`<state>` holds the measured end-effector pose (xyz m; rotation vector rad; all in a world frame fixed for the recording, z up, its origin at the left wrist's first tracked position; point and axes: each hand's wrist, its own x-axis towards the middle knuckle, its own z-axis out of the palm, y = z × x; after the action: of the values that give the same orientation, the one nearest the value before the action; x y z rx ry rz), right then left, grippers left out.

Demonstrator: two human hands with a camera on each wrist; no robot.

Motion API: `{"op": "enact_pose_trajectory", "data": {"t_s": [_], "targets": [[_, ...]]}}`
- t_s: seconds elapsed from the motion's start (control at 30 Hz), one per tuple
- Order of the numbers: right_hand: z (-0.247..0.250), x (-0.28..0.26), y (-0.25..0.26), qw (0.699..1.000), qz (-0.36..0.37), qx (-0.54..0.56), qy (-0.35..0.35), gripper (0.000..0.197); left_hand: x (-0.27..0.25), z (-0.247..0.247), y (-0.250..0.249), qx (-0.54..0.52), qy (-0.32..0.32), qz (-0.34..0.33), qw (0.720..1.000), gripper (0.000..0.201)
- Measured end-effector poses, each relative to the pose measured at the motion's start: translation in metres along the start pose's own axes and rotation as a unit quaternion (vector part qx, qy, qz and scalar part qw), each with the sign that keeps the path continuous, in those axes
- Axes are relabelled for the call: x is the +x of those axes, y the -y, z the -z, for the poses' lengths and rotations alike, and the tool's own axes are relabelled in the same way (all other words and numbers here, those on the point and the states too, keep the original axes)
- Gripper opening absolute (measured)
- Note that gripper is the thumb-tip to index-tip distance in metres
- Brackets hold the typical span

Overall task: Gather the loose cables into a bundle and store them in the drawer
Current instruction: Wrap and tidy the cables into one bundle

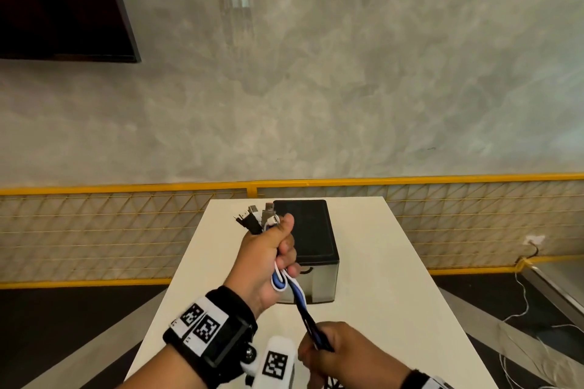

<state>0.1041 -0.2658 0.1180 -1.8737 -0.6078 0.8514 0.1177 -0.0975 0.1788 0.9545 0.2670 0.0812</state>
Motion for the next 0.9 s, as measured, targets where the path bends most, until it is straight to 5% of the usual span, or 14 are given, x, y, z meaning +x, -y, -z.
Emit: {"op": "enact_pose_trajectory", "data": {"t_s": [0.1,0.23,0.47,0.63,0.8,0.9], "targets": [[0.007,0.001,-0.007,0.998,-0.013,-0.052,-0.022,0.013,-0.001,0.007,-0.009,0.054,0.064,0.064,0.994,0.032],[0.021,0.002,-0.009,0.986,0.016,-0.159,-0.049,0.017,-0.008,0.018,-0.017,0.214,0.148,0.155,0.953,0.028],[0.035,0.006,0.003,0.948,0.064,-0.302,-0.077,0.012,-0.013,0.028,0.005,0.407,0.177,0.166,0.881,0.017],[0.036,0.004,0.026,0.943,0.083,-0.319,-0.051,0.024,-0.021,0.029,0.034,0.409,0.189,0.148,0.880,0.017],[0.031,0.004,0.027,0.936,0.084,-0.325,-0.103,0.029,-0.028,0.025,0.041,0.342,0.220,0.140,0.903,0.031],[0.027,0.003,0.026,0.939,0.085,-0.315,-0.111,0.020,-0.029,0.024,0.044,0.305,0.219,0.138,0.916,0.039]]}}
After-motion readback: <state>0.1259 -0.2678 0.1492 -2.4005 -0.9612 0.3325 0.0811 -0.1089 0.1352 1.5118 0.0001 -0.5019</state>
